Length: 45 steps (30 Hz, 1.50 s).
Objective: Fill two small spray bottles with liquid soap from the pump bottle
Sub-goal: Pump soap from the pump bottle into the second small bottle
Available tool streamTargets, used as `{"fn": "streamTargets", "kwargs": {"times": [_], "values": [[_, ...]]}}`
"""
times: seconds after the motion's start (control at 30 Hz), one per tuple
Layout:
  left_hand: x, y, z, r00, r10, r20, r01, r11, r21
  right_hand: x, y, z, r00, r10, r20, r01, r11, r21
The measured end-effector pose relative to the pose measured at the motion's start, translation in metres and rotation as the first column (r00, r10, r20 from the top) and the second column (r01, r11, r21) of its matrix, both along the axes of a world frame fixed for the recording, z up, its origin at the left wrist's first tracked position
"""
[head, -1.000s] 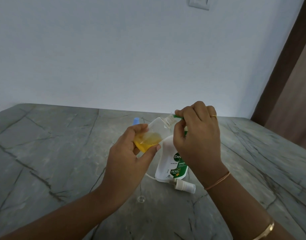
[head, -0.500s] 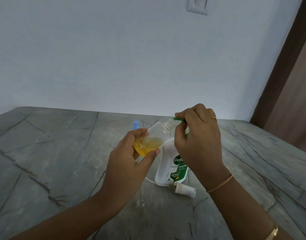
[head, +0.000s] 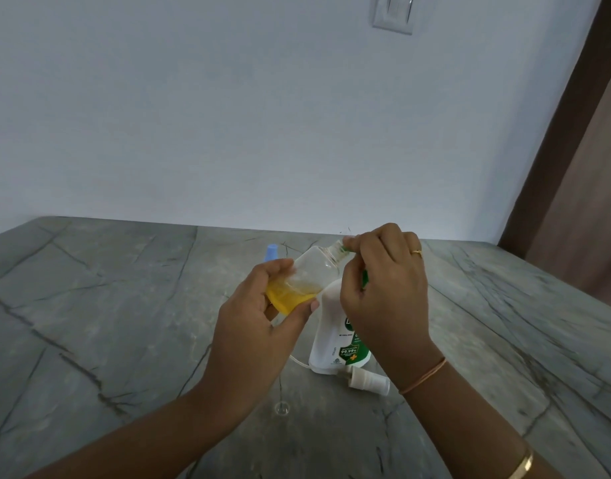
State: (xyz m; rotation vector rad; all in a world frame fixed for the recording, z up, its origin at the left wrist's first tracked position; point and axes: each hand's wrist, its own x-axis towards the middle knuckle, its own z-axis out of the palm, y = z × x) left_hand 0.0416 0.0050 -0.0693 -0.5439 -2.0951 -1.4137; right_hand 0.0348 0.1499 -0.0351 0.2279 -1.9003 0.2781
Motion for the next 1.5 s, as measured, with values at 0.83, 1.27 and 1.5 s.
{"fn": "streamTargets", "kwargs": {"times": [0.83,1.27,1.5], "values": [[-0.001,0.001,-0.001,1.000,0.000,0.010,0.000,1.000,-0.014,0.002,0.003,0.010,1.000,-0.002,-0.013,0.002,1.000,0.026],[0.002,0.001,0.000,1.000,-0.002,-0.005,0.002,1.000,-0.016,-0.001,-0.001,-0.005,0.996,-0.004,-0.087,0.002,1.000,-0.016],[-0.001,0.001,-0.001,1.000,-0.011,-0.005,0.011,1.000,0.005,0.002,0.004,0.010,0.999,0.006,-0.035,-0.004,0.999,0.050]]}}
